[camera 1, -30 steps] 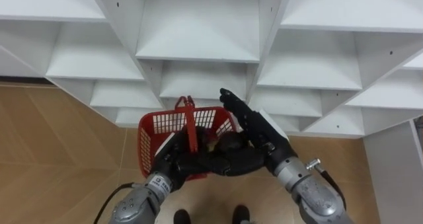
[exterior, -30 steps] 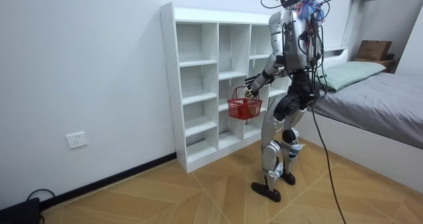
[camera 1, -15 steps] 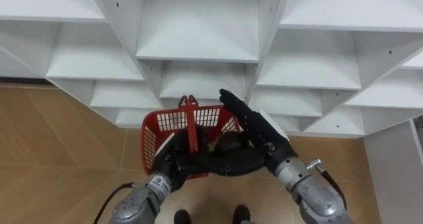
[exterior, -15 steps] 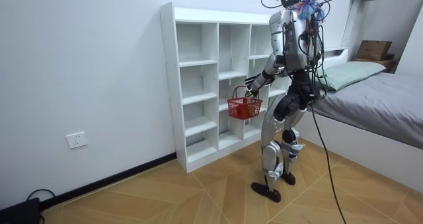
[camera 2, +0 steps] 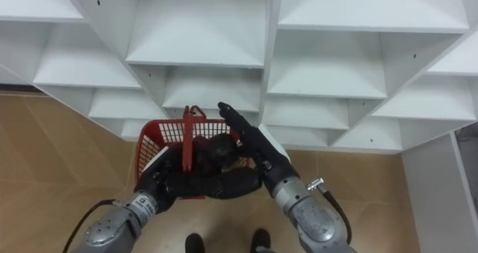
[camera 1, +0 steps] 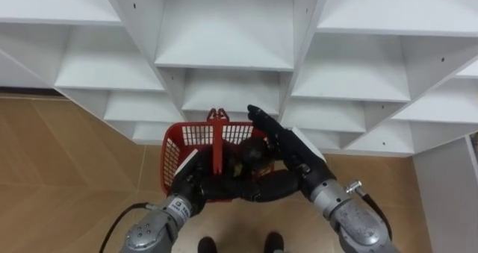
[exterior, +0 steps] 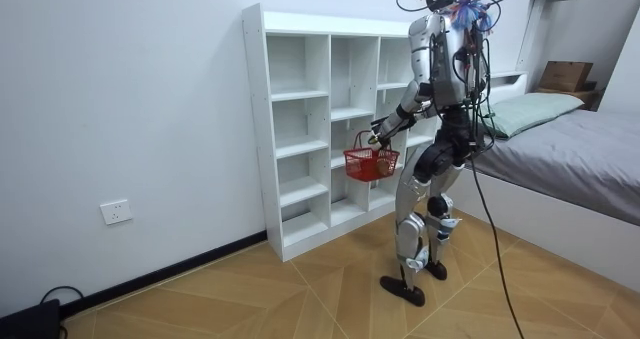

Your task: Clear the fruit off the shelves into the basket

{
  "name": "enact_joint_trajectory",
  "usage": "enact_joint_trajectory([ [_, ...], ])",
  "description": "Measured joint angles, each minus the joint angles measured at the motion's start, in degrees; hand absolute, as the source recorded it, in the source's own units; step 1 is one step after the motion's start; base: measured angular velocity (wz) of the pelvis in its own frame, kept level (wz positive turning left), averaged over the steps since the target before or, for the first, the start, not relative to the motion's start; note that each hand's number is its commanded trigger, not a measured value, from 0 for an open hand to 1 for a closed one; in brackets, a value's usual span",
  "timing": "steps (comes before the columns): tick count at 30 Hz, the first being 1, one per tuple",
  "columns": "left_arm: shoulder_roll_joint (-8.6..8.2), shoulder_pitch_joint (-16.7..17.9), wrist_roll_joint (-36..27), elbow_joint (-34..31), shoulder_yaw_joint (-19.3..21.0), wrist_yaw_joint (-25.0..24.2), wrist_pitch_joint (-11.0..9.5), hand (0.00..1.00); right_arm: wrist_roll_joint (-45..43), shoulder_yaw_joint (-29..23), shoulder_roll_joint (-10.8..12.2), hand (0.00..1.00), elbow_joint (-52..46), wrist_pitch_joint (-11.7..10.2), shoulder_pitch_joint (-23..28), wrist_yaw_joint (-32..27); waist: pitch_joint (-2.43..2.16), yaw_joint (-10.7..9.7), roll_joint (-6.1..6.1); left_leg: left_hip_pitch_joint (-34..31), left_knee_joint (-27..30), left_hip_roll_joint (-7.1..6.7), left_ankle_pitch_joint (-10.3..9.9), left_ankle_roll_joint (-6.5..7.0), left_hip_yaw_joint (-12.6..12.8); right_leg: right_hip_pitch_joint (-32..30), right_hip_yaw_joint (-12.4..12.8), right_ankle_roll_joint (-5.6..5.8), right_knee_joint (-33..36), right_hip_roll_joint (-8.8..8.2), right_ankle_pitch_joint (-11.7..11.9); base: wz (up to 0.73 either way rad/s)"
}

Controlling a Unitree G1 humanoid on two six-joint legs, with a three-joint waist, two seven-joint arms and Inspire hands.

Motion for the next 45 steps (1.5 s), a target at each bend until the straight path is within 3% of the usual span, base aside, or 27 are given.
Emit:
enact_joint_trajectory([
  [9,0.12,0.8,2.8,0.1,0.0,-0.1,0.0,1.0,-2.0,0.0,-0.1,0.0,0.2,-0.1,0.2,-0.1,0.03,0.1,-0.07,-0.2,0.1,-0.03,0.0,0.0,-0.1,0.0,-0.2,0.02,-0.1,-0.02,0.0,0.0],
  [29,0.17,2.4,2.8,0.1,0.0,-0.2,0.0,1.0,-3.8,0.1,0.0,0.0,0.1,-0.1,0.9,0.0,0.02,0.1,-0.07,-0.1,0.1,-0.1,0.0,0.0,-0.1,0.0,-0.1,0.03,-0.1,-0.07,0.0,0.0],
  [34,0.82,2.7,4.6,0.8,0.0,-0.3,0.0,1.0,-4.4,0.0,-0.5,0.0,0.2,-0.1,1.1,0.0,-0.01,-0.1,-0.02,0.3,0.0,-0.09,0.0,0.0,0.0,0.6,-0.3,0.03,0.0,-0.07,0.0,0.01],
  [38,1.23,2.9,7.0,4.4,0.3,-0.4,-0.1,1.0,-7.4,-0.2,-2.4,0.0,1.8,0.1,1.8,-1.0,-0.01,-0.1,-0.04,2.2,-0.5,-0.15,0.0,-0.01,-0.1,2.5,-0.4,0.1,-0.9,-0.06,0.0,0.01],
  [45,3.5,4.8,9.4,8.8,0.9,-0.2,-0.2,1.0,-10.9,-0.6,-3.2,0.0,3.5,1.8,3.6,-1.8,-0.02,0.0,-0.11,6.5,-1.5,-0.09,-0.2,-0.26,-0.1,7.0,-0.5,0.24,-2.0,0.19,-0.2,0.0],
])
